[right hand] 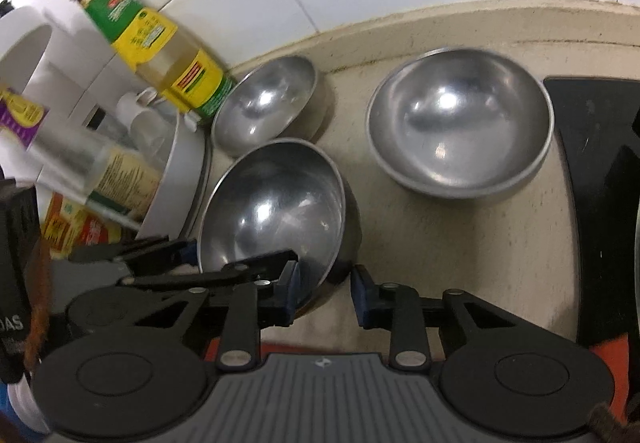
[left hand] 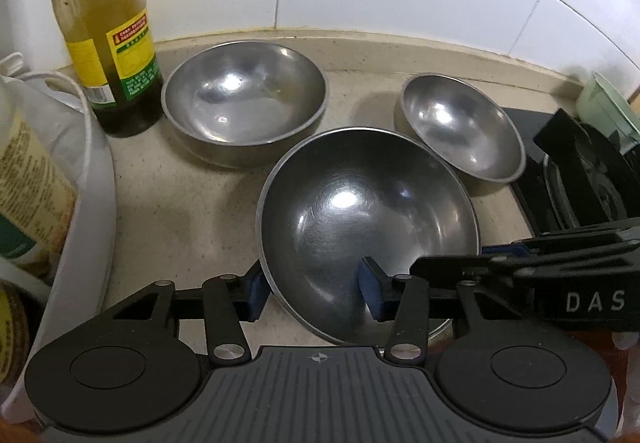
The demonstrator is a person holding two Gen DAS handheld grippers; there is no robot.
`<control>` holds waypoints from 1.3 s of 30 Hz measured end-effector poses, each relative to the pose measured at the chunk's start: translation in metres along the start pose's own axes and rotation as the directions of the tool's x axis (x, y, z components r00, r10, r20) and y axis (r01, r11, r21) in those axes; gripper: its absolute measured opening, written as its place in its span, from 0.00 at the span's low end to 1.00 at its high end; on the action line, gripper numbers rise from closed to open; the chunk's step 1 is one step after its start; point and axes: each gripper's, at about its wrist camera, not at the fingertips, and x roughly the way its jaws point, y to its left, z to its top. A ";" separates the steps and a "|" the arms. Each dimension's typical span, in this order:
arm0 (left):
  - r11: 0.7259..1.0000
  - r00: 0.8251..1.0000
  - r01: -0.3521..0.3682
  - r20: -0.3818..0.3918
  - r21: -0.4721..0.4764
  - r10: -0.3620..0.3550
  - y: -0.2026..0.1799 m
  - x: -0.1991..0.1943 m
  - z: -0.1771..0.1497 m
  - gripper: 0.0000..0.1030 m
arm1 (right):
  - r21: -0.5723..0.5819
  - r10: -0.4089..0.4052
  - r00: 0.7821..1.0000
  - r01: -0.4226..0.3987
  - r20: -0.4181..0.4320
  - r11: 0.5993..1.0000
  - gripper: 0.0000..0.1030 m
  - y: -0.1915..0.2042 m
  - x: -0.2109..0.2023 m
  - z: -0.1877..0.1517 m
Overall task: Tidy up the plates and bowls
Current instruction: 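Lift the steel bowl off the counter with both tools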
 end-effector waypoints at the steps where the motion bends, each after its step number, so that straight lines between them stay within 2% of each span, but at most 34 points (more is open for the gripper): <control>1: 1.000 1.000 0.001 0.001 0.003 -0.001 -0.001 -0.004 -0.002 0.53 | 0.008 0.008 1.000 -0.008 -0.011 1.000 0.25 0.000 -0.001 -0.003; 5: 1.000 1.000 0.016 -0.006 0.014 -0.016 -0.005 -0.020 -0.011 0.57 | 0.035 0.046 0.998 -0.045 -0.045 0.998 0.25 0.000 -0.010 -0.012; 14: 0.999 0.999 0.031 -0.046 0.025 -0.030 -0.007 -0.021 -0.023 0.62 | 0.050 0.052 0.994 -0.048 -0.099 0.998 0.27 0.000 -0.007 -0.024; 16: 0.999 0.999 0.021 -0.034 0.027 -0.020 -0.006 -0.023 -0.023 0.71 | 0.043 0.046 0.995 -0.043 -0.083 0.998 0.27 0.000 -0.011 -0.023; 17: 0.999 0.999 0.018 -0.027 0.026 -0.017 -0.006 -0.025 -0.024 0.71 | 0.045 0.047 0.996 -0.043 -0.073 0.998 0.27 0.000 -0.013 -0.021; 25: 1.000 1.000 -0.011 0.025 0.023 0.010 -0.002 -0.041 -0.016 0.72 | 0.023 -0.002 1.000 0.003 -0.025 1.000 0.28 -0.010 -0.041 -0.017; 29: 0.999 0.998 -0.023 0.059 0.022 0.022 -0.004 -0.047 -0.005 0.73 | 0.039 -0.047 0.998 0.046 0.028 0.998 0.28 -0.024 -0.056 -0.008; 39: 0.991 0.995 -0.045 0.093 0.129 0.033 -0.041 -0.030 0.026 0.75 | 0.065 -0.141 0.985 0.135 0.097 0.989 0.29 -0.052 -0.063 0.021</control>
